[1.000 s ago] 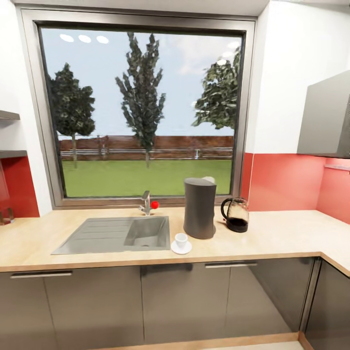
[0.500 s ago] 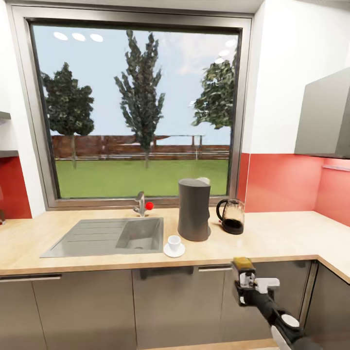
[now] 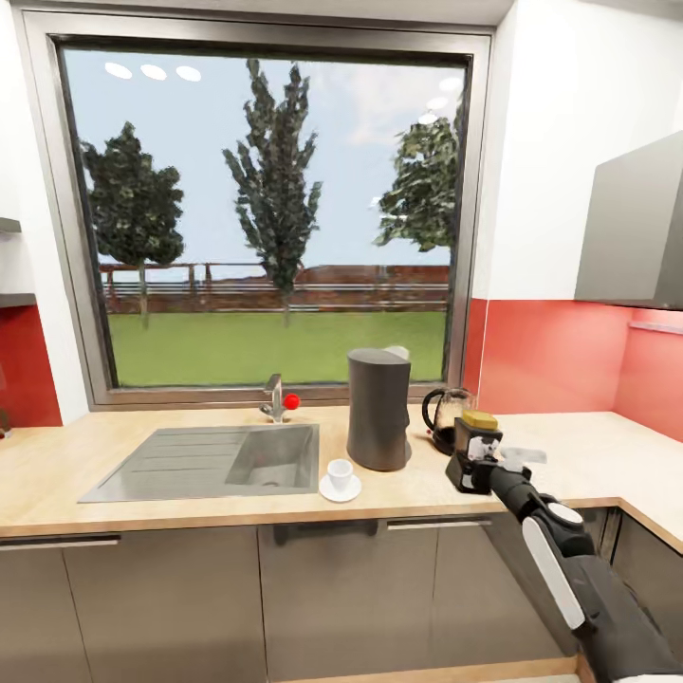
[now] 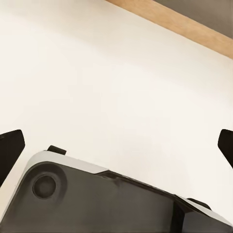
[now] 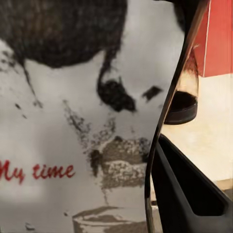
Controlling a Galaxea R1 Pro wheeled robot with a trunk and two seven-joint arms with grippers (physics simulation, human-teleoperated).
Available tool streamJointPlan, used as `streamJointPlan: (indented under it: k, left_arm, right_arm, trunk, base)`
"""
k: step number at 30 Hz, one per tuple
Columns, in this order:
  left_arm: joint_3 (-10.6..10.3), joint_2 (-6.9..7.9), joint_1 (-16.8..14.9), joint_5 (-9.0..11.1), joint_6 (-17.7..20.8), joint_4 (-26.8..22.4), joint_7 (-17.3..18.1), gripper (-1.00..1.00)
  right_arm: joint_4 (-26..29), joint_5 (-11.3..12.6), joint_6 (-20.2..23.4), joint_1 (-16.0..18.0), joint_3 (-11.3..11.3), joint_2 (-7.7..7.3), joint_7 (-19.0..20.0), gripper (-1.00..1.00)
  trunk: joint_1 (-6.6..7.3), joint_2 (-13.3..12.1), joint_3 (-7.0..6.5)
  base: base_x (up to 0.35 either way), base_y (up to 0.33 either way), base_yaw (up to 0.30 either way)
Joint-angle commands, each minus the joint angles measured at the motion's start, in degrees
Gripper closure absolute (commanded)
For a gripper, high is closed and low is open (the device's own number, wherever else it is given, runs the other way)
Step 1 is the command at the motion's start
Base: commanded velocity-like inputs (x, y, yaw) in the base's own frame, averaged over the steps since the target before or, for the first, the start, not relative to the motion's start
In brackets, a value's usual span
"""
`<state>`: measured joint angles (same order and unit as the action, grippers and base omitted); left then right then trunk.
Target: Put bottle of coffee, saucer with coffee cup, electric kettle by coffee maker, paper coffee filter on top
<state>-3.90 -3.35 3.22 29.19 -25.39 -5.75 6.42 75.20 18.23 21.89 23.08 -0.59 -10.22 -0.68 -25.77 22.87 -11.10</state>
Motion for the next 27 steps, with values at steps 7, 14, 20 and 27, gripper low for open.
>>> streamJointPlan:
  k: [7, 14, 20, 27]
  left_arm:
    - [-0.4, 0.01, 0.0, 0.6, -0.2, -0.1, 0.2, -1.0]
    - [-0.6, 0.01, 0.0, 0.4, 0.0, 0.0, 0.1, -1.0]
    - [-0.6, 0.01, 0.0, 0.3, 0.1, 0.0, 0.1, -1.0]
    - [-0.6, 0.01, 0.0, 0.2, 0.1, 0.4, 0.1, -1.0]
  right_arm:
    - [-16.8, -4.3, -7.4, 7.9, -0.2, 3.75, 2.0, 1.0]
    - [-27.9, -17.3, -17.7, 9.6, -0.3, 7.76, 4.7, 1.0]
    - [-30.5, -18.2, -19.9, 9.6, -0.3, 7.8, 5.0, 1.0]
    - [-31.1, -17.9, -18.7, 9.6, -0.2, 7.57, 11.0, 1.0]
  trunk:
    - [-0.01, 0.1, 0.02]
    - [-0.01, 0.1, 0.02]
    - [-0.01, 0.1, 0.02]
    - [-0.01, 0.1, 0.02]
  base:
    - [0.0, 0.0, 0.0]
    - [0.033, -0.019, 0.0]
    - [0.257, -0.138, 0.0]
    - [0.285, -0.211, 0.0]
